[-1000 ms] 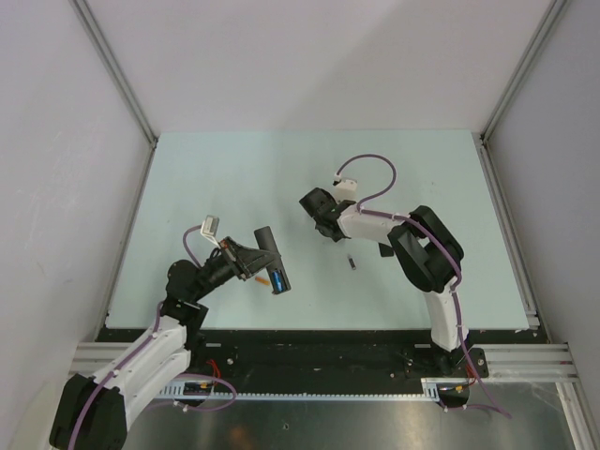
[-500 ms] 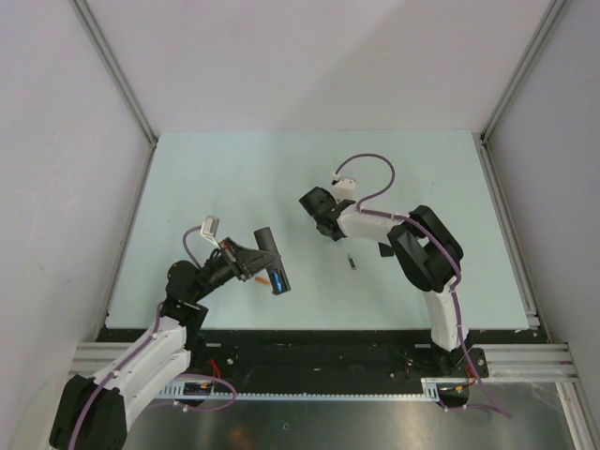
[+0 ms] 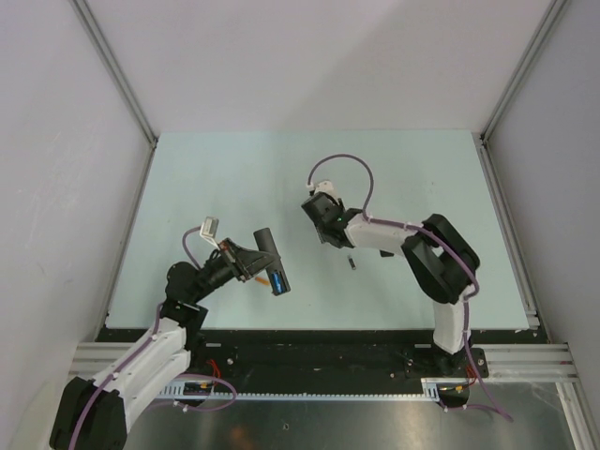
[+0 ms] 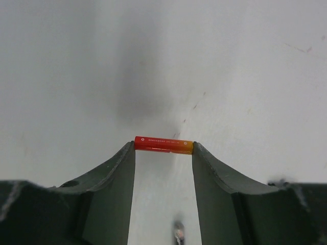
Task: Load the batteries into the remote control
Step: Adjust the battery at the center of the board.
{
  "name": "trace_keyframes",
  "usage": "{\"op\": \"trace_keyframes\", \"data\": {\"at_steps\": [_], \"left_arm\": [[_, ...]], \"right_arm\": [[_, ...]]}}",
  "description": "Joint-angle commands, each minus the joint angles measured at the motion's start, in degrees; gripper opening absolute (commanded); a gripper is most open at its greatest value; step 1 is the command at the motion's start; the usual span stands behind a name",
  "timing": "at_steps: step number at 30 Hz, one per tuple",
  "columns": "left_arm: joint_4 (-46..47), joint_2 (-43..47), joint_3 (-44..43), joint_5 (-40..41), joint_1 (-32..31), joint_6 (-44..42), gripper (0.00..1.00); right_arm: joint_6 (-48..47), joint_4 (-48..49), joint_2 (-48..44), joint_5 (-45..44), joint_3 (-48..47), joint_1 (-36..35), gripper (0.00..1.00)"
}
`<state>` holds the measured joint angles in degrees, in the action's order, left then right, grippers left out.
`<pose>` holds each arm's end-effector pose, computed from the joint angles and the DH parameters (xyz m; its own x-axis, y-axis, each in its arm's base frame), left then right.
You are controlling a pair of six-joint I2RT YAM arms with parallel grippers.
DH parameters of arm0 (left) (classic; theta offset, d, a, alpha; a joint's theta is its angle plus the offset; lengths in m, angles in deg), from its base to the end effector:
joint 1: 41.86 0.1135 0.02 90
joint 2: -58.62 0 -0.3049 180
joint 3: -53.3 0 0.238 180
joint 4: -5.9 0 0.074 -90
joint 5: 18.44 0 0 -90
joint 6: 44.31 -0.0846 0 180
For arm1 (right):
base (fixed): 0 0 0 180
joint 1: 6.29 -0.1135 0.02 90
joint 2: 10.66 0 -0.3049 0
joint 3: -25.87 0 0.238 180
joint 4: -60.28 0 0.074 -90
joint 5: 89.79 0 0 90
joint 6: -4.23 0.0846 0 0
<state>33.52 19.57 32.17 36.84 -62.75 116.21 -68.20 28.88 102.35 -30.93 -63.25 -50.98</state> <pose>0.1240 -0.0989 0.2565 -0.7183 -0.5553 -0.4192 0.4211 0.1327 -0.8973 0.3437 0.2785 0.1774 -0.6757 -0.3050 -0.6712 -0.1979 0.9520 -0.2334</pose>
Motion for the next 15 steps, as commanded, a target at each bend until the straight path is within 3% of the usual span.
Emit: {"op": "trace_keyframes", "data": {"at_steps": [1, 5, 7, 15], "left_arm": [[2.08, 1.6, 0.02, -1.14, -0.39, -0.21, 0.0], [1.99, 2.13, 0.11, -2.11, -0.82, 0.14, 0.0], [2.08, 2.31, 0.11, -2.28, -1.09, -0.03, 0.0], [2.08, 3.71, 1.07, -1.93, -1.7, 0.32, 0.0]], "right_arm": [[-26.65, 7.13, -10.69, 15.52, 5.6, 0.21, 0.34], [-34.25, 2.65, -15.79, 26.72, 7.98, 2.06, 0.4], [-37.23, 0.72, -16.77, 37.0, 8.6, 3.64, 0.46], [-43.57, -2.8, -14.23, 39.39, 10.1, 1.71, 0.35]]}}
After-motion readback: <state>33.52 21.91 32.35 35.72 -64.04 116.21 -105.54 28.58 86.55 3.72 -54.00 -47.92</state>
